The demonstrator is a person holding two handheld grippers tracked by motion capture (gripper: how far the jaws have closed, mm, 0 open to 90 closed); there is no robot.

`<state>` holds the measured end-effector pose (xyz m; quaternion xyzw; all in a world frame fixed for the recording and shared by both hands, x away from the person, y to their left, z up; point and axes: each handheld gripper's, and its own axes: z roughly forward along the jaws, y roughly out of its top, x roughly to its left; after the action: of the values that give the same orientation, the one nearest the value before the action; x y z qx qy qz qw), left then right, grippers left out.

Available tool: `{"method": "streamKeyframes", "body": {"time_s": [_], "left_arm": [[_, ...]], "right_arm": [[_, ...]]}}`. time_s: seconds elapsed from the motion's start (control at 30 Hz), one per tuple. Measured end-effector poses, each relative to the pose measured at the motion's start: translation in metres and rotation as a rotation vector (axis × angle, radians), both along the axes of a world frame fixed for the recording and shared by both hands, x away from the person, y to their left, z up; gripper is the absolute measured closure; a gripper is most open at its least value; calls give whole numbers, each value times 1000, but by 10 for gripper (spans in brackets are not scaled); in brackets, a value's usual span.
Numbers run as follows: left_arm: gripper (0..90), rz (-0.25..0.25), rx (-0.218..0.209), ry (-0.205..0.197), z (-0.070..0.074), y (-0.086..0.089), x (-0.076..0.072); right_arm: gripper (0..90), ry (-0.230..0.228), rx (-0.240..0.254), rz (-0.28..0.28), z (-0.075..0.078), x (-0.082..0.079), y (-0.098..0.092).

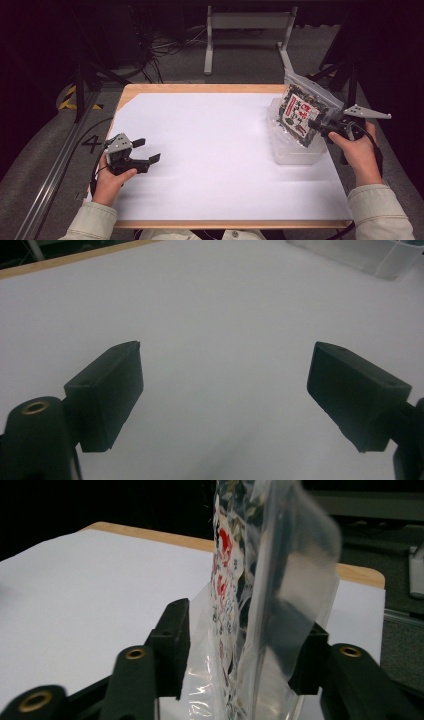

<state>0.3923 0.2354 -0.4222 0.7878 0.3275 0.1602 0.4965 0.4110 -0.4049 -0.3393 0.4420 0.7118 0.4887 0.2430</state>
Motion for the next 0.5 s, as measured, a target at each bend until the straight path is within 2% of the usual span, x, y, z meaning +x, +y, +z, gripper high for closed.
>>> {"method": "streamKeyframes", "body": {"time_s": [0.33,0.5], "left_arm": [[156,1,-9,1,1,0,-2],[155,-11,-4,-7,4,-1,-6]], "right_arm": [[329,-56,0,-6,9,-14,-6],[309,-84,-10,-17,10,-29,-9]]}}
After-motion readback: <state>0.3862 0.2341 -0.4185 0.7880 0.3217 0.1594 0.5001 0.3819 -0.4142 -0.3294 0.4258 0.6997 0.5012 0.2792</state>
